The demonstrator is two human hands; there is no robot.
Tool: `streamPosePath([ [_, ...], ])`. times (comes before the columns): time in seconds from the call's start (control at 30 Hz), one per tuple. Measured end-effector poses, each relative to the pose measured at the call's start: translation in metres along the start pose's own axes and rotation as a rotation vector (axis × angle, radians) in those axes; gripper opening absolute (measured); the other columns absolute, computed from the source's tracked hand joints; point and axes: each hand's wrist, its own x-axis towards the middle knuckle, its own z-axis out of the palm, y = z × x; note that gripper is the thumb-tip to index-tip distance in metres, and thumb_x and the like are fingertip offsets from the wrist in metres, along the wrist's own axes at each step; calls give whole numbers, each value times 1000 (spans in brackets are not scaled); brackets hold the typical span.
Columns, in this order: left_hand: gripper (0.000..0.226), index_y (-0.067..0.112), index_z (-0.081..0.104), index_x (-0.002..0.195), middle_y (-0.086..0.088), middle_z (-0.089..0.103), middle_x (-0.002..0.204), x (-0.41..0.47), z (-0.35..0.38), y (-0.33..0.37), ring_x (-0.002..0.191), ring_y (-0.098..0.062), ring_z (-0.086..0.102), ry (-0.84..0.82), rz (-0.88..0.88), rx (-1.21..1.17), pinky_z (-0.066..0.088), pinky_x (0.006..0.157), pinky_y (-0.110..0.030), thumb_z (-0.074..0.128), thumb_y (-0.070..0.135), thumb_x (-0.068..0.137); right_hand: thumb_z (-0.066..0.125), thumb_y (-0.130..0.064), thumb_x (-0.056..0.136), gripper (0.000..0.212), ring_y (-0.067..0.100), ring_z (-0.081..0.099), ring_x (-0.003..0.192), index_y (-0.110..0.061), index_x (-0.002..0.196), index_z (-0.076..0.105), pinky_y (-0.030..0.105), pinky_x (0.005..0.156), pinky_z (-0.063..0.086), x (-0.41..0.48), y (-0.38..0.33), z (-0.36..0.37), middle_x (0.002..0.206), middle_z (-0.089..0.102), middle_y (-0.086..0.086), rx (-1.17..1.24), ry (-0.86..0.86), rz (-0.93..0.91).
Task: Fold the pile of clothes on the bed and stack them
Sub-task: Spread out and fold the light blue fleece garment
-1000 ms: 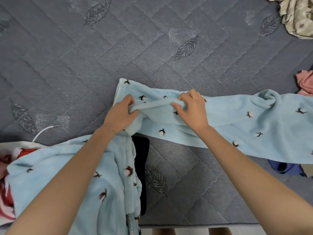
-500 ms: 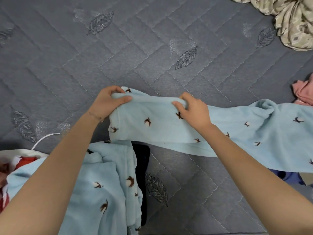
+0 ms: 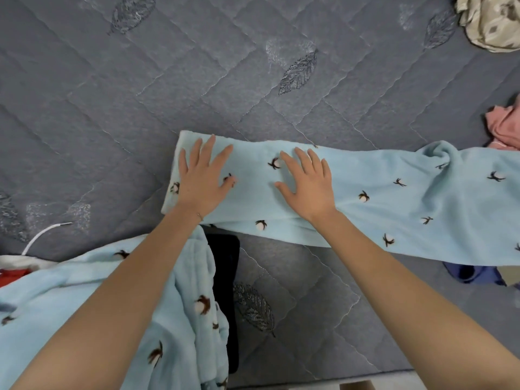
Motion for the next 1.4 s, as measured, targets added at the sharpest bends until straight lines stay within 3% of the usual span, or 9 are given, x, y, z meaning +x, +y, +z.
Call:
streamPosePath([
  [0.2, 65, 25, 29, 153, -11, 15, 162, -15, 24, 68, 149, -34, 9, -26, 139, 35, -4, 118, -53, 52, 44, 95, 29, -60, 88, 72, 37, 23, 146, -25, 151, 35, 55, 118, 15, -50, 48, -13, 157, 32, 11, -23, -27, 105],
  [0.4, 51, 21, 50, 140, -14, 41, 150, -20, 62, 144, 140, -38, 34, -42, 302, 38, 18, 113, -60, 47, 42, 93, 31, -61, 87, 72, 36, 30, 143, -24, 149, 38, 54, 116, 21, -100, 123, -28, 154, 37, 11, 5, -4, 232],
  [0.57, 39, 21, 63, 124, -12, 55, 136, -16, 88, 201, 130, -33, 39, 58, 492, -7, 30, 110, -55, 47, 33, 91, 63, -47, 90, 64, 34, 37, 139, -18, 145, 45, 54, 115, 22, -122, 188, -32, 149, 44, 10, 38, 5, 268],
  [0.67, 28, 13, 69, 106, -13, 61, 121, -22, 109, 223, 114, -32, 42, 91, 610, -9, 33, 98, -46, 73, 23, 80, 77, -45, 79, 63, 33, 50, 127, -11, 129, 58, 52, 109, 33, -134, 214, -27, 135, 56, 10, 71, 36, 229],
  [0.8, 39, 12, 70, 100, -14, 61, 119, -33, 135, 228, 113, -33, 44, 1, 564, 126, 33, 99, -49, 82, 31, 69, 84, -40, 69, 65, 34, 46, 132, -11, 122, 60, 54, 109, 33, -149, 231, -9, 140, 53, 11, 107, -35, 143],
  [0.9, 21, 12, 71, 92, -13, 63, 119, -34, 143, 229, 115, -32, 45, 66, 543, 64, 30, 104, -50, 72, 23, 75, 87, -37, 67, 68, 37, 43, 135, -12, 124, 61, 59, 109, 33, -153, 239, 3, 145, 49, 12, 102, -41, 94],
  [1.13, 25, 8, 67, 91, -12, 66, 122, -58, 139, 237, 122, -29, 50, 96, 567, -169, 40, 103, -48, 52, 27, 94, 75, -24, 78, 20, 36, 62, 112, -10, 93, 70, 60, 98, 44, -155, 249, 9, 117, 69, 10, 219, 215, 15],
  [1.27, 28, 4, 70, 90, -12, 66, 124, -91, 139, 243, 126, -30, 51, 74, 553, -259, 41, 106, -44, 55, 26, 93, 62, -33, 85, 24, 29, 65, 109, -12, 92, 73, 53, 103, 38, -179, 247, 7, 111, 72, 6, 241, 264, -23],
  [1.4, 38, 13, 72, 87, -8, 60, 134, -100, 143, 243, 133, -32, 46, -45, 531, -203, 38, 106, -53, 47, 40, 98, 62, -29, 86, 19, 33, 59, 120, -15, 87, 75, 63, 99, 43, -196, 249, 17, 122, 68, 7, 203, 183, 0],
])
